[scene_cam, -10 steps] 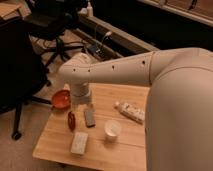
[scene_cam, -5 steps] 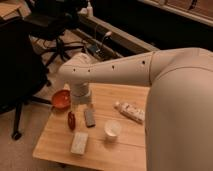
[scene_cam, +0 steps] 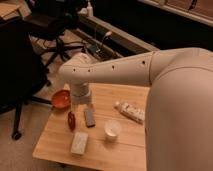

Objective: Push the eraser across the table

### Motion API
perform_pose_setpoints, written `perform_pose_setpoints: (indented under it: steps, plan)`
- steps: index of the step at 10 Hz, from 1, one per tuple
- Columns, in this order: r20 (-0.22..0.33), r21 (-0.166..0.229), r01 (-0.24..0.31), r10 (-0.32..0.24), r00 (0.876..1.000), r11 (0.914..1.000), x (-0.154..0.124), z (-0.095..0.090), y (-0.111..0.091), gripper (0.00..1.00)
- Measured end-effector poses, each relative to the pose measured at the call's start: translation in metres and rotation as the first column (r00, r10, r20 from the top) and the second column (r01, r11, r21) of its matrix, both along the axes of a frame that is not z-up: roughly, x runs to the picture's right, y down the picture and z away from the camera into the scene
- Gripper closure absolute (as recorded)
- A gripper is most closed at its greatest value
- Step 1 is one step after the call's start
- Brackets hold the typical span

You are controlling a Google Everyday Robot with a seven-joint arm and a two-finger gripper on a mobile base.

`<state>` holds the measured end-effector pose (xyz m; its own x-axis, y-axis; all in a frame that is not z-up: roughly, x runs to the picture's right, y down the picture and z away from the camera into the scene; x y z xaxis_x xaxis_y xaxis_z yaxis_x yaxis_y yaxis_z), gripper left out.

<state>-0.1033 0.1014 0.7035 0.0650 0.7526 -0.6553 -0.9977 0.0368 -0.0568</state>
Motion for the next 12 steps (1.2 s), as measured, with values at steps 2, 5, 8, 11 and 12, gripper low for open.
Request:
perform_pose_setpoints:
  steps: [2,5,8,11,12]
  plan:
    - [0.0,0.0,0.0,0.0,1.0,1.0,0.0,0.0,0.0,0.35]
    - [0.001,0.003,0.016,-0.016,1.0,0.9999,0.001,0.004,0.008,0.35]
    - [0.028,-0.035,0.037,-0.036,0.999,0.9987,-0.009,0.012,0.047,0.35]
    - [0.024,-0.095,0.029,-0.027,0.999,0.9951,-0.011,0.026,0.082,0.49]
    - [0.018,-0.113,0.022,-0.02,1.0,0.9934,-0.01,0.031,0.091,0.58]
